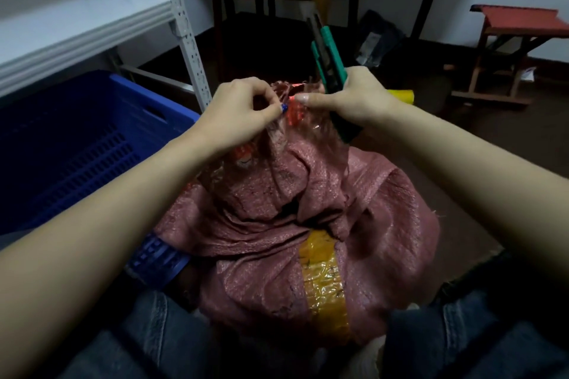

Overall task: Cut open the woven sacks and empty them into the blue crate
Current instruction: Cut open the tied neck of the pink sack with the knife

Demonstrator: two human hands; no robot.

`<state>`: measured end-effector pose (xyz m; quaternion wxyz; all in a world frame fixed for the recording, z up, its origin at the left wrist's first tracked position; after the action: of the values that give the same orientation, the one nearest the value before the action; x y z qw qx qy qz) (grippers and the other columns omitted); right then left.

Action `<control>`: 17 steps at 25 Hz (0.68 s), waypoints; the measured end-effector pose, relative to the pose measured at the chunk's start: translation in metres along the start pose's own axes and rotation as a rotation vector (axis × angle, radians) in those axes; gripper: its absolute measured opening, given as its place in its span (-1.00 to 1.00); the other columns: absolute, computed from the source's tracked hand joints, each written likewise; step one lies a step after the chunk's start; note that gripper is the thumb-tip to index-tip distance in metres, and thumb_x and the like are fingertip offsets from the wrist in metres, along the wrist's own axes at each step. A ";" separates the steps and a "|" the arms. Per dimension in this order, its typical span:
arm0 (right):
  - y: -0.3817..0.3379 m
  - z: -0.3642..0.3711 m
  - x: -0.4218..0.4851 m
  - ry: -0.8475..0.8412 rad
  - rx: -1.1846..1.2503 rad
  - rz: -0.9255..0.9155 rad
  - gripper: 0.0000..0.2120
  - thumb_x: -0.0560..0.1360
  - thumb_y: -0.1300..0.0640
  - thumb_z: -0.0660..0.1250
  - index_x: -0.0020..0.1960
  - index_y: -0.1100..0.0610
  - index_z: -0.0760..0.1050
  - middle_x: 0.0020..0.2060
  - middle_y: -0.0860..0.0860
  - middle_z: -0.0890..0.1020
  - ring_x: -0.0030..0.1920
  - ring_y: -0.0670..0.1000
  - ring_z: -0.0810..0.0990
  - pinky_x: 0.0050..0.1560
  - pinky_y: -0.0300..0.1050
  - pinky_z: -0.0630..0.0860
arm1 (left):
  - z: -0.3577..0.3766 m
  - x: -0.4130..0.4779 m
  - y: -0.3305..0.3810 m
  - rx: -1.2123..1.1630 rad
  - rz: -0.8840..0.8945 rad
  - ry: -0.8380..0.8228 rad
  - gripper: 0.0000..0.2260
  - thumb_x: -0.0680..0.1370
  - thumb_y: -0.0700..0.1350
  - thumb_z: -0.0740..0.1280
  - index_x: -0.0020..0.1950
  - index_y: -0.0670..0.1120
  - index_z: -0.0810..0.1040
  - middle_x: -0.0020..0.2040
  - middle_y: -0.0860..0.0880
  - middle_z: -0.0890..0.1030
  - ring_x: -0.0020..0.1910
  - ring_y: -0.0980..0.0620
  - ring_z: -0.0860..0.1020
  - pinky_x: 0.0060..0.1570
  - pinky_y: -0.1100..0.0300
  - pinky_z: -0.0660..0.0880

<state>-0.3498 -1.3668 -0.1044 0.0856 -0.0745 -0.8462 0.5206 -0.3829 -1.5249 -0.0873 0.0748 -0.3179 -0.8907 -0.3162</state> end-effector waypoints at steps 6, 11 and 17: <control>0.009 -0.021 0.001 0.134 0.197 0.048 -0.64 0.32 0.17 0.55 -0.35 0.08 0.34 -0.37 0.04 0.48 -0.29 -0.02 0.50 -0.20 -0.14 0.49 | 0.010 0.003 0.018 0.015 0.171 -0.016 -0.94 0.49 -0.16 0.36 -0.13 -0.14 0.59 -0.10 0.00 0.58 -0.14 0.15 0.48 -0.16 0.52 0.28; 0.027 -0.006 -0.002 0.059 0.401 0.318 -0.46 0.22 0.10 0.61 0.09 0.31 0.53 -0.09 0.15 0.66 -0.09 0.13 0.67 -0.02 0.06 0.62 | 0.017 -0.003 0.027 0.015 0.298 -0.079 -0.88 0.46 -0.12 0.35 -0.13 -0.17 0.59 -0.12 -0.03 0.58 -0.12 0.08 0.53 -0.06 0.37 0.36; 0.024 -0.015 0.000 0.171 0.462 0.332 -0.79 0.33 0.30 0.51 -0.13 0.17 0.50 -0.11 0.13 0.62 0.00 0.13 0.65 0.04 0.09 0.61 | 0.017 -0.003 0.027 -0.022 0.312 -0.095 -0.86 0.51 -0.08 0.33 -0.07 -0.14 0.60 -0.09 0.04 0.57 -0.10 0.16 0.51 -0.04 0.42 0.36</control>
<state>-0.3452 -1.3430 -0.1197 0.0849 -0.2340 -0.6711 0.6983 -0.3630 -1.5003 -0.0878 0.0773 -0.4677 -0.8296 -0.2949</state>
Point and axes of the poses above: each hand's wrist, its own x-axis towards the middle knuckle, its own z-axis out of the palm, y = z × x, the point moved 7 cm from there along x, towards the middle knuckle
